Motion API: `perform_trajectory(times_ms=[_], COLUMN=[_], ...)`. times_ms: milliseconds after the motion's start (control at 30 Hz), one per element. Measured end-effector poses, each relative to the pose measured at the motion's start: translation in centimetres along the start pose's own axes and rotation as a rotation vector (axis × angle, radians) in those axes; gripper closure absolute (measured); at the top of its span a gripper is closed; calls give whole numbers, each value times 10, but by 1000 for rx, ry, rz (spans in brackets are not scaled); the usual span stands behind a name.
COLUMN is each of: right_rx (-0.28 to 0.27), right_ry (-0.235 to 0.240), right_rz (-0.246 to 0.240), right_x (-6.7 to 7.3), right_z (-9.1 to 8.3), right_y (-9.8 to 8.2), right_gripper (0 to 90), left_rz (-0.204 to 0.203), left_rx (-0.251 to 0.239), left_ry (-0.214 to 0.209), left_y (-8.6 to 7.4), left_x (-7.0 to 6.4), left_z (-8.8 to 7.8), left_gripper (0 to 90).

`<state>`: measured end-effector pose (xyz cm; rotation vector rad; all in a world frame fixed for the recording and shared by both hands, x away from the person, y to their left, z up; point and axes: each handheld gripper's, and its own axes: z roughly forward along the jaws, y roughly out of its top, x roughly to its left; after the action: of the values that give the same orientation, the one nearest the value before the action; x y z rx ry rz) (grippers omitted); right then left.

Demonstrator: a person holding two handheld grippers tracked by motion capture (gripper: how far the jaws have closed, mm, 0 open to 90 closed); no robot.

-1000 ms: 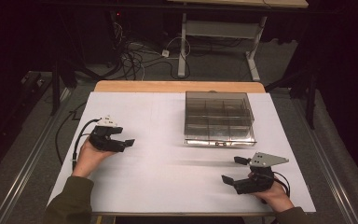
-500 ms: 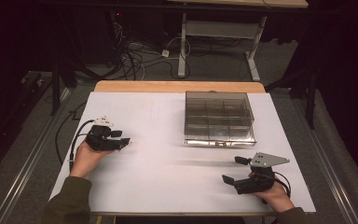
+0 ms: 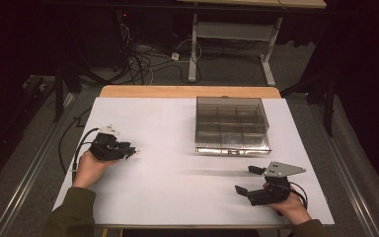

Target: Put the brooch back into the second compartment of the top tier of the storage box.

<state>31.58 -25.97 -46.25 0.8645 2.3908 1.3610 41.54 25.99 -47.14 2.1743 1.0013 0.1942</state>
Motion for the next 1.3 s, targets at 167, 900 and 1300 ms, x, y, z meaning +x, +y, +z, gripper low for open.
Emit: perform_trajectory(times_ms=[167, 900, 1300], right_rx=[0, 1, 3], right_ry=[1, 0, -2], right_rz=[0, -3, -1], right_x=[0, 0, -1], right_z=[0, 0, 0], right_y=[0, -1, -1], right_gripper=[122, 124, 126], left_rz=[-3, -9, 0], left_rx=[12, 73, 89], left_ry=[-2, 2, 11], left_y=[0, -1, -2], left_x=[0, 1, 0], left_z=[1, 8, 11], left_gripper=[671, 775, 796])
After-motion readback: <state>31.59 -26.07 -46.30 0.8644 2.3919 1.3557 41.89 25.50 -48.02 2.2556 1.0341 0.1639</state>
